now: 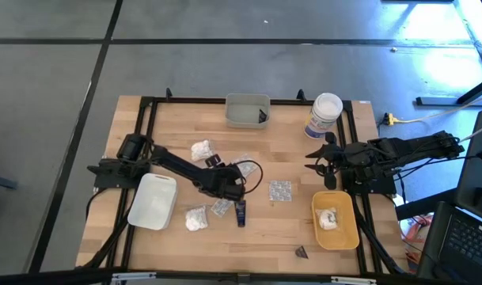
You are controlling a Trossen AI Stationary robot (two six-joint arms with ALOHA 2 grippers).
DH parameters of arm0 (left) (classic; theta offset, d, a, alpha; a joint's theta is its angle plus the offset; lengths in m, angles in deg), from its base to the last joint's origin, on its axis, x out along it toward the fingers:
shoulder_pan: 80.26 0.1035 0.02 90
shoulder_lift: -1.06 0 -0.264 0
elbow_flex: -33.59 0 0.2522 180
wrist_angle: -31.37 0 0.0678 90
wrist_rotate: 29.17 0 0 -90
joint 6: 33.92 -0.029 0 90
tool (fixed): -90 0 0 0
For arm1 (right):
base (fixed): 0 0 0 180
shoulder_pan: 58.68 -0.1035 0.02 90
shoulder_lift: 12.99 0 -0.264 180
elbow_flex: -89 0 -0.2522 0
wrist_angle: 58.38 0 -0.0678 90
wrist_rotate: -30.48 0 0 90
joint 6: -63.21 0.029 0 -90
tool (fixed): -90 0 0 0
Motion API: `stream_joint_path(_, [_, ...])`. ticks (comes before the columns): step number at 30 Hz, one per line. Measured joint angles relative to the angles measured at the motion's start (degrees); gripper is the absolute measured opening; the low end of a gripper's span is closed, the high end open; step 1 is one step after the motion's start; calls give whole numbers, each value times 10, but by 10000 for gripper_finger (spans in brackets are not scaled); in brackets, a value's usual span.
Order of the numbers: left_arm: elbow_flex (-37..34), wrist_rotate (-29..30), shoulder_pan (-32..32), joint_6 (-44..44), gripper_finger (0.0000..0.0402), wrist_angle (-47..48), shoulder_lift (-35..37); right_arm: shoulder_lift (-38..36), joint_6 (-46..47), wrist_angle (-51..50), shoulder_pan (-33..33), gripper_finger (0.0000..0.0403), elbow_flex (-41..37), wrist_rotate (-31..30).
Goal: Pick & Place Travel size toiletries
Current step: Put the top left bandage into the white bin
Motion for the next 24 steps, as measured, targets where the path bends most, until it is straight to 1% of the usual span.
stream_joint_path(4, [0, -11, 6, 11, 129, 4, -2, 0, 0, 0, 0, 146, 0, 0])
stream_joint_path(8, [0, -20, 9, 1, 129, 4, -21, 0, 0, 0, 0, 138, 0, 0])
stream_joint_path(12, [0, -11, 11, 2, 129, 7, -36, 0, 0, 0, 0, 132, 0, 0])
stream_joint_path(18, [0, 12, 11, 5, 129, 32, -40, 0, 0, 0, 0, 123, 0, 0])
stream_joint_path(21, [0, 13, 14, 11, 129, 49, -40, 0, 0, 0, 0, 119, 0, 0])
stream_joint_path(24, [0, 0, 20, 11, 129, 51, -40, 0, 0, 0, 0, 115, 0, 0])
